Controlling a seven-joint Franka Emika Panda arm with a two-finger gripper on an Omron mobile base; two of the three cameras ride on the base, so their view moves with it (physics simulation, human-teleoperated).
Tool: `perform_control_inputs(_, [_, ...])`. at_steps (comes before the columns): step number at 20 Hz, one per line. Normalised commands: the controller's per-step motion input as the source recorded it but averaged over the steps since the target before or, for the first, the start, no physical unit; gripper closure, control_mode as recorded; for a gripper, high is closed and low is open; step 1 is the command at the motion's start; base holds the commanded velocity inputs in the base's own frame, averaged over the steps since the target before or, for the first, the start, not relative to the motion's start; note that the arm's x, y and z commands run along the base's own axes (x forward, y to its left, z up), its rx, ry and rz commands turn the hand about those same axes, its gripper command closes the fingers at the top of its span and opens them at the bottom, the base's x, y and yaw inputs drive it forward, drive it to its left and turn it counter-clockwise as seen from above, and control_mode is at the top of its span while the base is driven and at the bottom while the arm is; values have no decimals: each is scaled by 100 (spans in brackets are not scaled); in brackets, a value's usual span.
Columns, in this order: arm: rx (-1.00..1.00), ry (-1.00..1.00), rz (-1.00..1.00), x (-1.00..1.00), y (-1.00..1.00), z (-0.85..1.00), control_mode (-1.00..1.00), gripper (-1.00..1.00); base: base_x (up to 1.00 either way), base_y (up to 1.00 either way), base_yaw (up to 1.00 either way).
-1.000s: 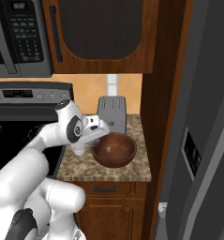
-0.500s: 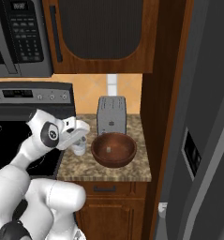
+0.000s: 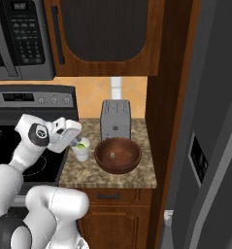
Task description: Grab a lemon wedge from the fridge and one ice cube from the ice bowl, and put them in the glass of lemonade.
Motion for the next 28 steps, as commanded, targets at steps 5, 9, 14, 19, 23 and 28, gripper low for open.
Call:
perform_control_inputs(5, [-13, 0, -1, 32, 16, -8, -100, 100, 0, 0, 0])
perform_control_inputs(9, [-15, 0, 0, 30, 28, -29, -100, 100, 0, 0, 0])
perform_control_inputs(14, [-13, 0, 0, 34, 28, -27, -100, 100, 0, 0, 0])
perform_control_inputs(19, [-7, 0, 0, 37, 7, -10, -100, 100, 0, 0, 0])
perform_control_inputs(23, [-3, 0, 0, 25, 0, -6, -100, 100, 0, 0, 0])
perform_control_inputs(28, [0, 2, -1, 11, 0, -12, -100, 100, 0, 0, 0])
